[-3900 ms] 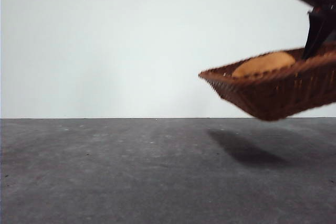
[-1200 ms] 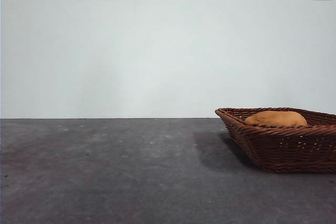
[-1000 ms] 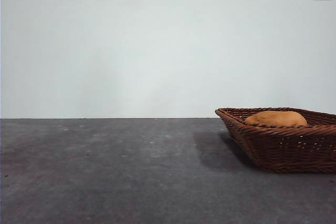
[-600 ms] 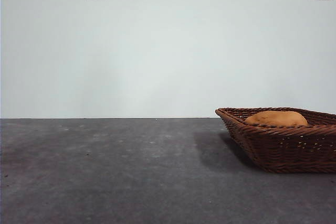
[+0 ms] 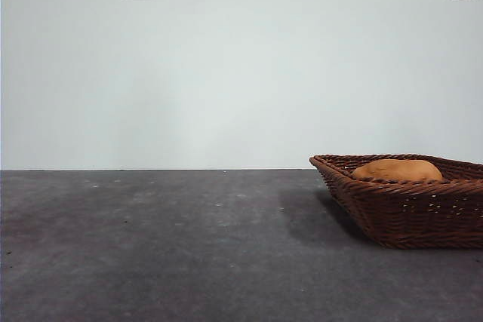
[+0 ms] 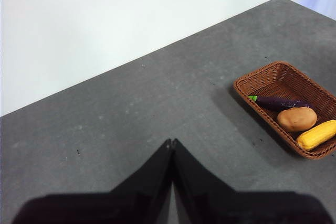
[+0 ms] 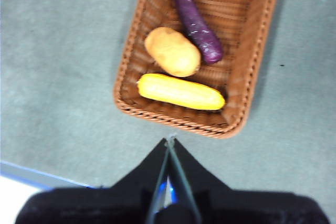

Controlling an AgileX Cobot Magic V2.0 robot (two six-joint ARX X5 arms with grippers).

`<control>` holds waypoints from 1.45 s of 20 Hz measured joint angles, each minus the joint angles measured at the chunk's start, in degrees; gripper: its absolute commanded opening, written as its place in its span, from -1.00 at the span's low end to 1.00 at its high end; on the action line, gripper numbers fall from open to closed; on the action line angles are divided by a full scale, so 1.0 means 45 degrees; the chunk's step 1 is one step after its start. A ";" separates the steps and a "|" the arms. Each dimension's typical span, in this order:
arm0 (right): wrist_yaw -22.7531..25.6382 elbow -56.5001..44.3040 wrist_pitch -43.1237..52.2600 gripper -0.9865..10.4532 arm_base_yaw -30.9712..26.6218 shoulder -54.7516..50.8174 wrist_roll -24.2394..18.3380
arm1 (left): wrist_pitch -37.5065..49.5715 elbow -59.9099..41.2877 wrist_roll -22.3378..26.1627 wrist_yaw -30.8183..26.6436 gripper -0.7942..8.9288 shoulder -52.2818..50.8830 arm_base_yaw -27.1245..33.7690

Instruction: Help me put the vegetables on the table into the basket

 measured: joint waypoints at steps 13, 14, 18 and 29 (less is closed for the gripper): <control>0.0826 0.0000 0.0185 -0.83 0.0000 0.0126 0.0000 | 0.2482 -0.0384 0.0350 -0.0578 -0.84 -0.2380 0.1598; 0.0826 0.0000 0.0185 -0.83 0.0000 0.0126 0.0000 | 0.3220 -0.0865 0.0665 0.0005 -0.84 -0.2861 0.2205; 0.0826 0.0000 0.0185 -0.83 0.0000 0.0126 0.0000 | 0.6975 -0.4838 0.1642 0.1263 -0.85 -0.5178 0.3866; 0.0826 0.0000 0.0185 -0.83 0.0000 0.0126 0.0000 | 1.4270 -1.8865 0.1103 0.1807 -0.84 -0.9981 0.4328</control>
